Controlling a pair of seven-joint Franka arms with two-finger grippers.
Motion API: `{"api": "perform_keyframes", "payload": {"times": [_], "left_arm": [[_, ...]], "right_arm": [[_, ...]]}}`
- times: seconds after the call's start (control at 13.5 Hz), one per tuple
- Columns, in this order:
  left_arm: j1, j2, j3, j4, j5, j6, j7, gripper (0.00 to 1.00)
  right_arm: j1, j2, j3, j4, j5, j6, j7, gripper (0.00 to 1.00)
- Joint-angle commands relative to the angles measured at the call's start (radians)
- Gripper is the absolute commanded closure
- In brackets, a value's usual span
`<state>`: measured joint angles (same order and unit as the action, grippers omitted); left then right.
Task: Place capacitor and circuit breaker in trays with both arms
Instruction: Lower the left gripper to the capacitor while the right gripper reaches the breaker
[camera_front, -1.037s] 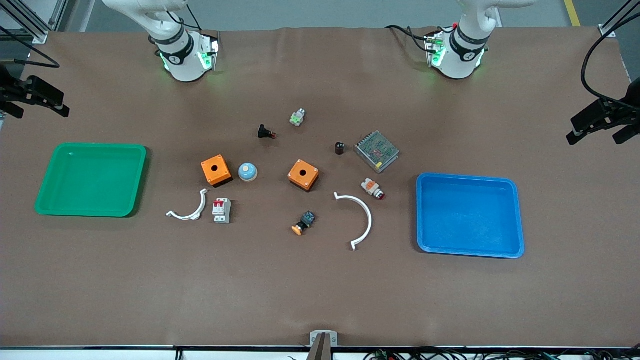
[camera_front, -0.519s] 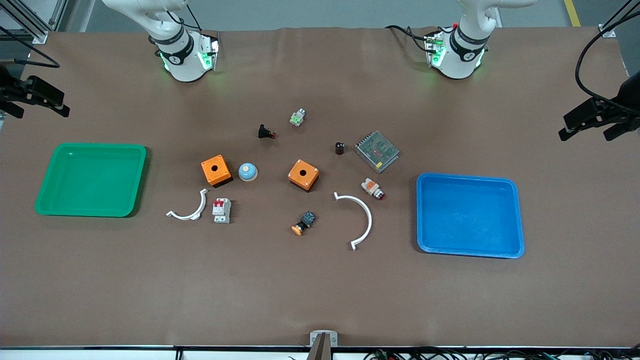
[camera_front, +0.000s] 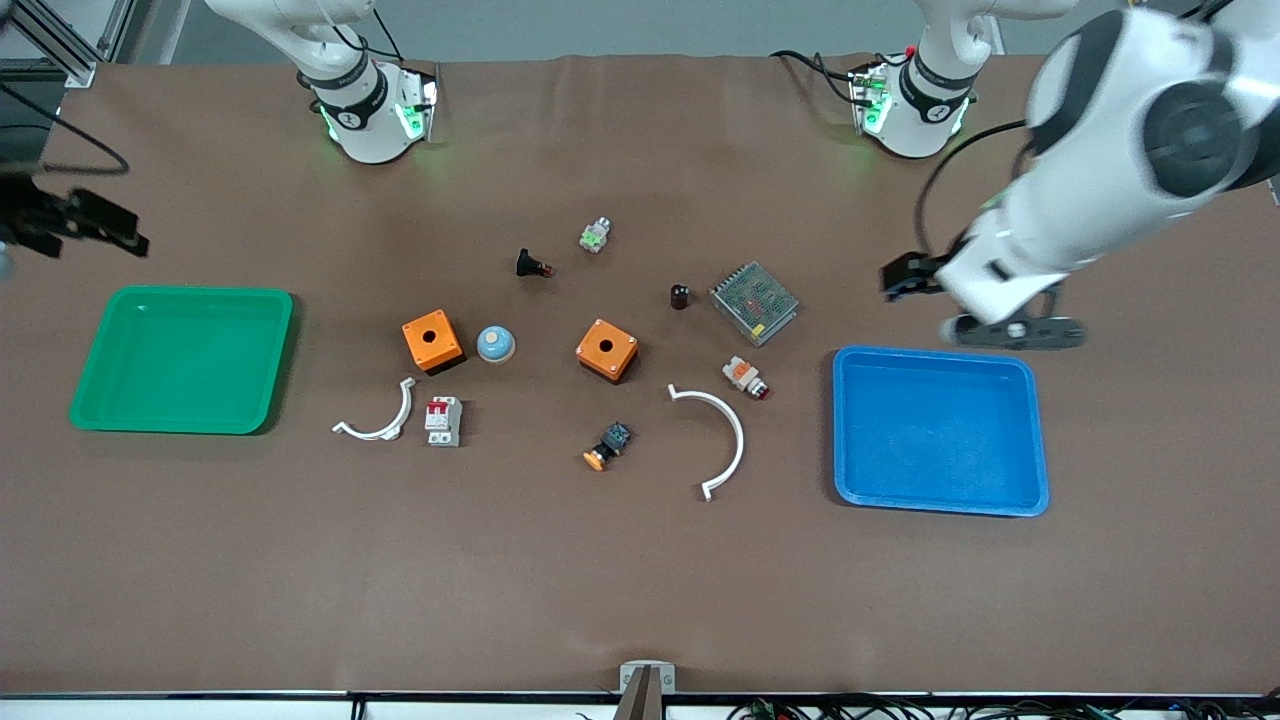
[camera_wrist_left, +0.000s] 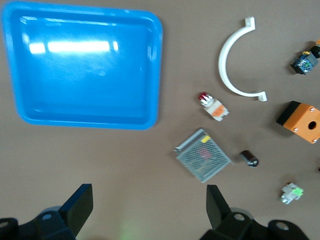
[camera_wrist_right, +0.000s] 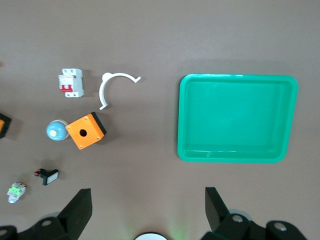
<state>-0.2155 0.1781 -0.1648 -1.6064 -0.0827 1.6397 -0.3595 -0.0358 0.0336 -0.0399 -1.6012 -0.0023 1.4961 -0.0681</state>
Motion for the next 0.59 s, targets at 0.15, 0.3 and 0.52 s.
{"api": "perform_keyframes", "payload": {"times": [0.15, 0.3, 0.52], "left_arm": [[-0.164, 0.095, -0.021, 0.014, 0.006, 0.061, -0.221, 0.0], [-0.263, 0.145, -0.019, 0.002, 0.014, 0.135, -0.364, 0.0], [-0.372, 0.208, -0.022, -0.032, 0.044, 0.195, -0.516, 0.0]], "right_arm": [[0.026, 0.172, 0.02, 0.028, 0.01, 0.097, 0.004, 0.0], [0.094, 0.177, 0.02, -0.026, 0.016, 0.195, 0.072, 0.0], [0.201, 0.228, 0.02, -0.118, 0.059, 0.381, 0.255, 0.0]]}}
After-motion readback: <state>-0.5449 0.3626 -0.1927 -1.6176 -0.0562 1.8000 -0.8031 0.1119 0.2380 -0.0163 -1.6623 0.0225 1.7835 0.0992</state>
